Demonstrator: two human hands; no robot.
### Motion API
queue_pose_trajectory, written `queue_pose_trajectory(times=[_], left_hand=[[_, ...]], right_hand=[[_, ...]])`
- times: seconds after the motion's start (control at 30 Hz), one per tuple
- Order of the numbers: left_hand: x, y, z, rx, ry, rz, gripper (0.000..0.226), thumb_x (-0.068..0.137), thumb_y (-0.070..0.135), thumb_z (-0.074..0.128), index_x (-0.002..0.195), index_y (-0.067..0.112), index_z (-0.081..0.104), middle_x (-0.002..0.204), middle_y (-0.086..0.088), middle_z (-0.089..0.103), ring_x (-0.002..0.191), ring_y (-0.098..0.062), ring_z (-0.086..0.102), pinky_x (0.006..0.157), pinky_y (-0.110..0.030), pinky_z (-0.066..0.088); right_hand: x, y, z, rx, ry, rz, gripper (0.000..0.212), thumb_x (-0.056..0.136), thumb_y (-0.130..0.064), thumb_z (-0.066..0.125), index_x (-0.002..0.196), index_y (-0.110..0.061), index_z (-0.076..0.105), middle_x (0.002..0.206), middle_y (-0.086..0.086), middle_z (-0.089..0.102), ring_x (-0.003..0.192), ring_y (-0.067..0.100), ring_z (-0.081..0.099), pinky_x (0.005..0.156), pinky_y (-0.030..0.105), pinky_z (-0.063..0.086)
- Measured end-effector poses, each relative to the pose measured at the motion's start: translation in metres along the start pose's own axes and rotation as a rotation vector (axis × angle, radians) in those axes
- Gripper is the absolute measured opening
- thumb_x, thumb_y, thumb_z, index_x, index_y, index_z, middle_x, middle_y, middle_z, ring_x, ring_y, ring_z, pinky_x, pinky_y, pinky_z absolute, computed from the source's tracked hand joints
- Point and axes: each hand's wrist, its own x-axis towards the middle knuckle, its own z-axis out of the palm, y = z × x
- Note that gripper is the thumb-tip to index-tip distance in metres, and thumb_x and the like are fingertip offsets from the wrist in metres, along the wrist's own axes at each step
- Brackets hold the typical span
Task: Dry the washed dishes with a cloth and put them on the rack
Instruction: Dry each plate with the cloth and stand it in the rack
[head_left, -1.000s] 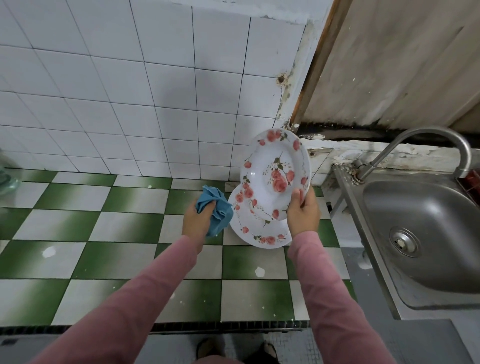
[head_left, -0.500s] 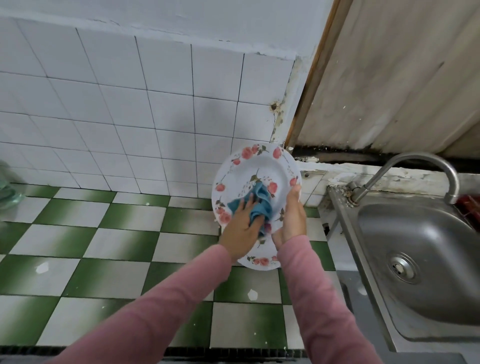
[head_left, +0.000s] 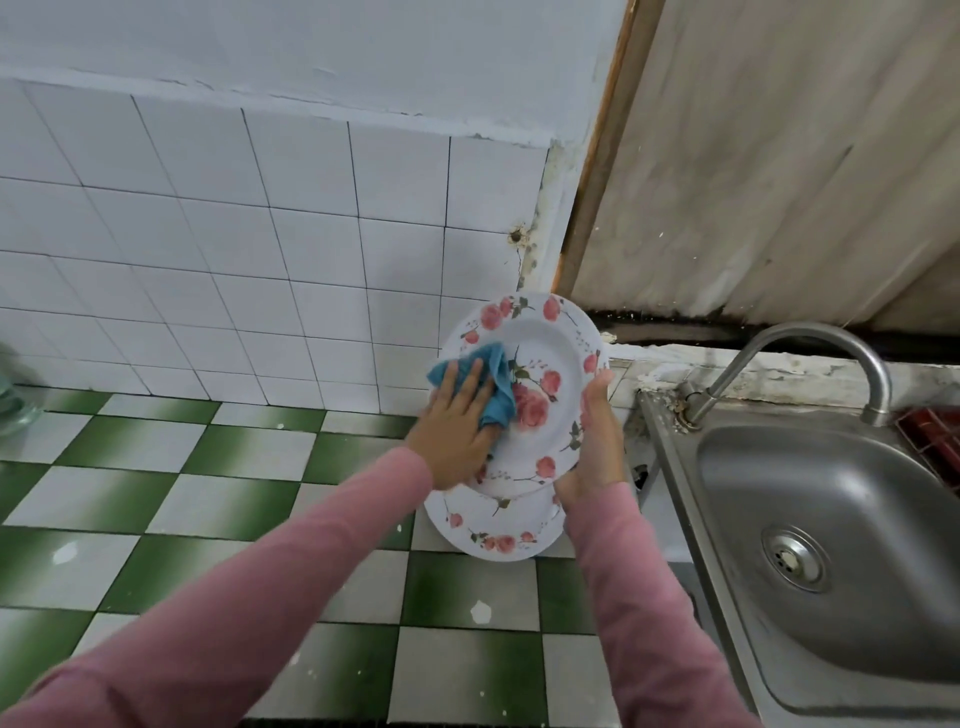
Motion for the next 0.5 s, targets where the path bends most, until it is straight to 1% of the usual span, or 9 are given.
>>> queue_pose_trajectory(times=[0.03, 0.1, 0.2, 0.23, 0.3, 0.33, 0.4, 0.47, 0.5], left_hand=[[-0.010, 0.017, 0.003, -0.113, -0.003, 0.051, 0.062, 0.097, 0.039, -0.003, 0.152, 0.010, -0.003, 0.154, -0.017, -0.023, 0.141, -0.041, -0.028, 0.119, -0.055, -0.012], [-0.022, 0.055, 0.003, -0.399, -0.059, 0.030, 0.054, 0.105, 0.034, 0.016, 0.154, 0.022, -0.004, 0.156, -0.003, -0.024, 0.144, -0.028, -0.027, 0.121, -0.044, -0.012], [-0.019, 0.084, -0.014, -0.717, 0.011, 0.003, 0.054, 0.106, 0.043, 0.022, 0.154, 0.041, -0.003, 0.159, 0.019, -0.022, 0.145, -0.006, -0.025, 0.118, -0.030, -0.007], [-0.014, 0.087, -0.020, -0.717, 0.031, 0.024, 0.055, 0.106, 0.042, 0.023, 0.153, 0.042, -0.006, 0.157, 0.021, -0.025, 0.143, -0.004, -0.029, 0.118, -0.028, -0.010], [0.002, 0.076, -0.023, -0.539, 0.106, 0.068, 0.057, 0.107, 0.037, 0.023, 0.148, 0.040, -0.016, 0.151, 0.019, -0.035, 0.138, -0.004, -0.039, 0.117, -0.029, -0.018], [0.011, 0.067, -0.021, -0.468, 0.139, 0.043, 0.059, 0.106, 0.037, 0.023, 0.150, 0.034, -0.017, 0.151, 0.014, -0.036, 0.137, -0.007, -0.041, 0.117, -0.031, -0.020], [0.028, 0.049, -0.021, -0.439, 0.149, -0.111, 0.067, 0.099, 0.044, 0.019, 0.155, 0.024, -0.012, 0.157, 0.003, -0.031, 0.140, -0.015, -0.037, 0.120, -0.040, -0.017], [0.031, 0.041, -0.023, -0.475, 0.135, -0.198, 0.069, 0.098, 0.047, 0.018, 0.157, 0.023, -0.009, 0.159, 0.001, -0.030, 0.142, -0.019, -0.035, 0.121, -0.045, -0.014], [0.027, 0.043, -0.023, -0.489, 0.128, -0.188, 0.064, 0.101, 0.043, 0.021, 0.157, 0.025, -0.006, 0.158, 0.001, -0.030, 0.141, -0.019, -0.036, 0.120, -0.044, -0.015]], right_hand=[[0.001, -0.002, 0.001, -0.023, 0.013, -0.012, 0.071, 0.072, -0.080, 0.063, 0.127, -0.034, 0.064, 0.125, 0.004, 0.069, 0.115, 0.033, 0.064, 0.096, 0.061, 0.050], [0.004, -0.003, 0.002, -0.063, 0.032, -0.030, 0.082, 0.068, -0.080, 0.064, 0.130, -0.027, 0.062, 0.122, 0.008, 0.070, 0.112, 0.035, 0.066, 0.096, 0.061, 0.050], [0.006, -0.008, 0.007, 0.008, 0.008, -0.058, 0.076, 0.078, -0.067, 0.059, 0.129, -0.011, 0.060, 0.118, 0.018, 0.070, 0.106, 0.036, 0.069, 0.096, 0.056, 0.052], [0.005, -0.009, 0.008, 0.027, -0.012, -0.058, 0.073, 0.080, -0.064, 0.056, 0.128, -0.010, 0.060, 0.119, 0.018, 0.070, 0.106, 0.036, 0.069, 0.095, 0.053, 0.053], [0.005, -0.006, 0.009, 0.023, -0.055, -0.049, 0.075, 0.080, -0.070, 0.054, 0.131, -0.015, 0.061, 0.124, 0.013, 0.068, 0.113, 0.033, 0.066, 0.098, 0.052, 0.051], [0.004, -0.001, 0.009, 0.003, -0.060, -0.024, 0.079, 0.077, -0.076, 0.055, 0.133, -0.021, 0.060, 0.128, 0.010, 0.066, 0.119, 0.032, 0.063, 0.100, 0.054, 0.050], [0.001, 0.006, 0.011, -0.070, -0.021, 0.031, 0.087, 0.068, -0.087, 0.057, 0.133, -0.029, 0.061, 0.132, 0.006, 0.064, 0.125, 0.033, 0.058, 0.102, 0.058, 0.047], [0.000, 0.009, 0.013, -0.094, -0.029, 0.052, 0.092, 0.064, -0.089, 0.058, 0.132, -0.028, 0.062, 0.130, 0.007, 0.066, 0.124, 0.034, 0.059, 0.102, 0.058, 0.047], [0.002, 0.008, 0.011, -0.093, -0.031, 0.057, 0.094, 0.062, -0.090, 0.059, 0.132, -0.027, 0.062, 0.130, 0.008, 0.066, 0.123, 0.034, 0.059, 0.102, 0.058, 0.047]])
